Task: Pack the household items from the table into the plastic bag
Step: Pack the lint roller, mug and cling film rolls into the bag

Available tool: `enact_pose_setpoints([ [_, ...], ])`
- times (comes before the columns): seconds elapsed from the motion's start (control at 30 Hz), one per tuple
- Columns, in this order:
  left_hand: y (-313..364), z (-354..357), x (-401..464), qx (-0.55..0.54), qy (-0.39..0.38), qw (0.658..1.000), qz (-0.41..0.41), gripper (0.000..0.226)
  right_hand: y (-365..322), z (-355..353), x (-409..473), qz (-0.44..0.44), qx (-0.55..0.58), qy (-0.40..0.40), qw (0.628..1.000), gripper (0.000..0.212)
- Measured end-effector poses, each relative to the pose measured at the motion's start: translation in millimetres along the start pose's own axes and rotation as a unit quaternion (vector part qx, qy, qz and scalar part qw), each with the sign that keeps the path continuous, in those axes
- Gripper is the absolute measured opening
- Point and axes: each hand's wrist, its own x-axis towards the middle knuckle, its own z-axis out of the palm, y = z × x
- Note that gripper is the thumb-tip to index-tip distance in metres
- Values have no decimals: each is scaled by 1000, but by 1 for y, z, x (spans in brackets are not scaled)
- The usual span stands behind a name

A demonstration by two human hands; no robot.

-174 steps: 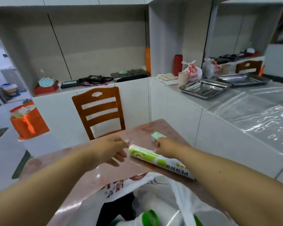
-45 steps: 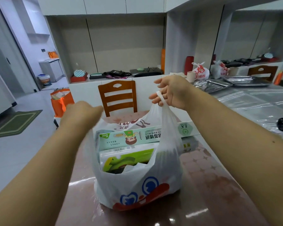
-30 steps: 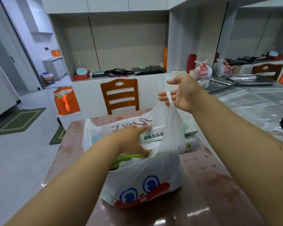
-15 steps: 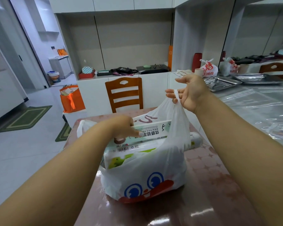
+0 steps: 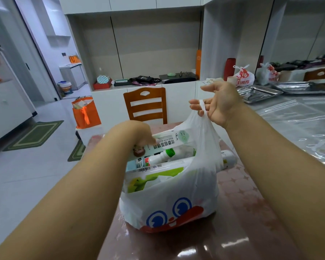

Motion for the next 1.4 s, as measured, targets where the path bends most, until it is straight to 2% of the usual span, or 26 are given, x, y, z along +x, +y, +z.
enact_pose_setpoints([
  [0.1,12,24,18,-34,23,999,33,56,3,-3,3,-3,3,14,1000,34],
  [0.27,14,37,20,-45,101,992,57,41,2,-6,3,-1,11,29,1000,35],
  [0.43,8,47,10,-62,129,985,100,43,5,2,2,-13,-22,37,999,33],
  [0.5,-2,37,-4,-122,161,972,118,47,5,1,2,-17,-19,40,999,36],
  [0.53,-11,26,-10,-152,211,961,94,49,4,-1,1,-17,-15,41,999,37],
  [0.6,-52,6,-8,-167,319,931,-62,58,3,-5,0,-13,-11,43,999,39],
  [0.63,-74,3,-11,-171,317,919,-161,68,4,-6,0,-14,-11,43,999,40],
  [0.67,-93,6,-15,-202,274,910,-237,77,4,-5,0,-15,-12,42,999,39],
  [0.73,-109,29,-23,-277,151,909,-273,76,5,-3,-2,-14,-14,43,999,37],
  [0.77,-108,44,-26,-335,99,900,-262,67,5,-1,-3,-14,-13,44,999,36],
  [0.8,-103,58,-29,-413,73,870,-258,56,5,1,-3,-16,-13,42,999,35],
  [0.83,-99,67,-30,-483,64,833,-263,47,5,3,-4,-17,-16,41,999,34],
  [0.87,-97,75,-29,-513,70,812,-270,38,6,5,-4,-19,-20,40,999,35],
  [0.93,-100,82,-23,-497,100,818,-271,21,6,8,-6,-22,-30,43,998,34],
  [1.0,-105,73,-19,-501,131,815,-259,23,6,9,-7,-22,-44,43,998,28],
  [1.07,-107,54,-19,-540,148,793,-240,28,6,8,-7,-20,-52,43,998,24],
  [1.17,-102,15,-29,-645,77,741,-174,9,3,6,-6,-21,-30,46,998,25],
  [1.23,-96,-5,-30,-725,31,677,-119,20,-2,5,-5,-28,2,49,998,33],
  [1.27,-92,-13,-28,-751,31,651,-101,27,-6,4,-2,-32,24,50,998,40],
  [1.33,-82,-26,-20,-779,48,619,-86,40,-14,5,3,-47,52,56,996,45],
  [1.4,-74,-37,-13,-795,62,598,-80,45,-23,10,10,-71,47,49,995,36],
])
